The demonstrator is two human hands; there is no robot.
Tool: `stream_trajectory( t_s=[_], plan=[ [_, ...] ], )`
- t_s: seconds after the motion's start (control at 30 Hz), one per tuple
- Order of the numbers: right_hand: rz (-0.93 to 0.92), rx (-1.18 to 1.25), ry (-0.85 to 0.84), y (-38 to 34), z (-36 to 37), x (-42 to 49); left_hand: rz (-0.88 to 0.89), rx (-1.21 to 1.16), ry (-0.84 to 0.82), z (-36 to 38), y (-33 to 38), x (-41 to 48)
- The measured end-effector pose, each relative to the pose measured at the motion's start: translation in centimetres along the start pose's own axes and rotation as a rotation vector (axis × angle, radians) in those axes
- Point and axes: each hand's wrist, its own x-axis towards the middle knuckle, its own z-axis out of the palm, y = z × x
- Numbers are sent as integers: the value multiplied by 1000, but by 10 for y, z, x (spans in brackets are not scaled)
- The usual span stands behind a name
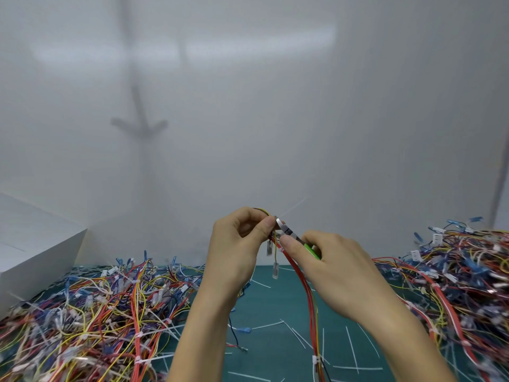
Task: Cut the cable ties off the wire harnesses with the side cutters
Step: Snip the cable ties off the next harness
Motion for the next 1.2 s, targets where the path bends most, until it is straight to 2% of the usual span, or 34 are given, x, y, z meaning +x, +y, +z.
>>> stream_trajectory(
  t_s=[0.3,0.53,1.2],
  plan=[
    [-10,5,-4,2,3,1,-5,4,-36,-5,2,0],
    [28,174,-114,6,2,3,-10,-11,-113,-11,4,-1],
    [-1,107,-116,7,0,3,-3,36,-124,-10,4,-1]
  ],
)
